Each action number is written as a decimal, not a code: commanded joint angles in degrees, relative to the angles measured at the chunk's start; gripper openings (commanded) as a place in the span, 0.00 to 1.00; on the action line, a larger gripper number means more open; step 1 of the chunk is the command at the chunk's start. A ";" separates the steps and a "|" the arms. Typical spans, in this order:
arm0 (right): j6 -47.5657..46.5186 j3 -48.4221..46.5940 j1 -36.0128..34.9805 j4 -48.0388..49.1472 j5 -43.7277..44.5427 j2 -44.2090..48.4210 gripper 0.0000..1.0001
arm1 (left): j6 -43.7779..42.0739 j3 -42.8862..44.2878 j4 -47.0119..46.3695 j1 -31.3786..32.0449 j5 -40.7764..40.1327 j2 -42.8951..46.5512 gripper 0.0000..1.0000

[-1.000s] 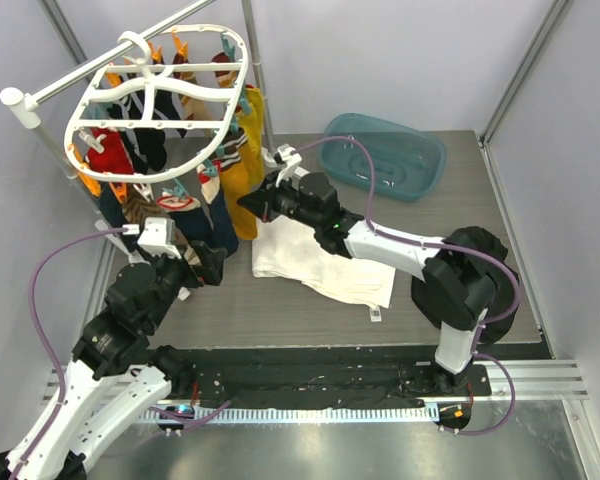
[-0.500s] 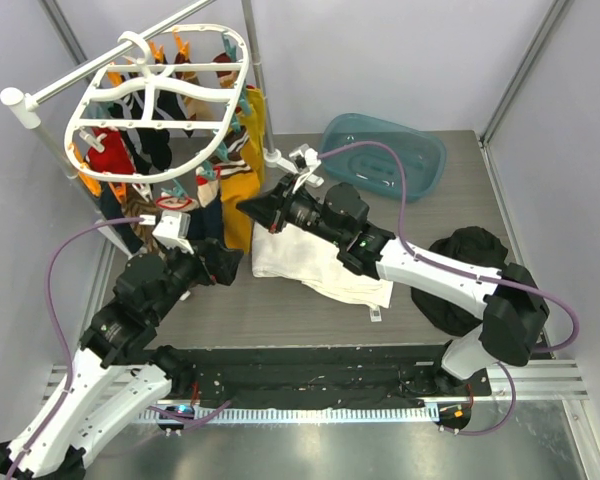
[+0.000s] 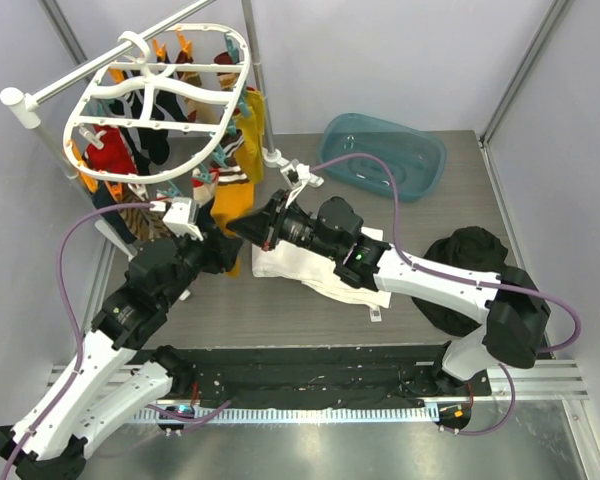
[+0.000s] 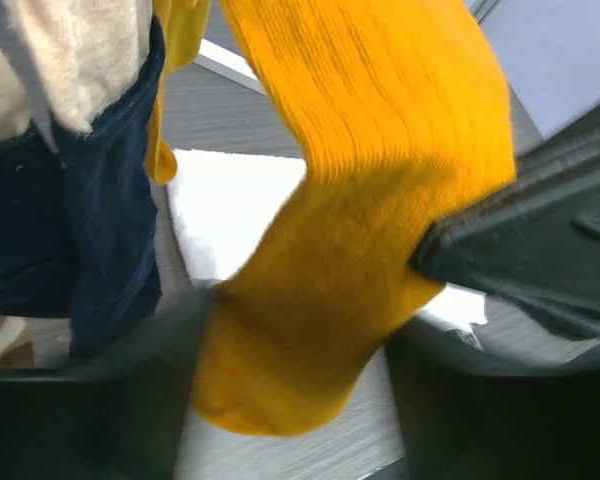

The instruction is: Remove the socks clipped to the hanger

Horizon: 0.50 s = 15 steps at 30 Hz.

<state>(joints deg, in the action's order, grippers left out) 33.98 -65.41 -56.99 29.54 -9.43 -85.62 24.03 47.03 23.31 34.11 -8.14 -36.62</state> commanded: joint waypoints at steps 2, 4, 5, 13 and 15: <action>1.62 -0.42 -0.66 2.72 1.00 3.80 0.01 | -0.30 2.63 -3.01 0.17 0.83 -0.65 0.23; -0.48 -1.65 -0.75 -0.69 0.73 4.15 0.06 | 0.05 3.51 -1.70 0.17 3.12 -0.29 0.00; -1.45 -2.35 -0.67 -2.45 1.25 4.32 0.21 | 0.83 3.86 -1.17 0.17 5.39 -0.12 0.00; -12.34 -14.30 0.56 -16.69 5.74 4.51 0.60 | 0.49 1.58 -0.37 0.17 19.03 2.52 0.00; -14.46 -18.15 1.18 -18.37 5.39 3.10 0.67 | 0.23 1.23 -0.02 0.17 20.61 2.17 0.00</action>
<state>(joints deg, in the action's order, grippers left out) 26.13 -75.33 -56.82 14.79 -5.30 -83.81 24.71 48.66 24.14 34.13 4.86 -34.76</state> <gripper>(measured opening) 0.627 0.044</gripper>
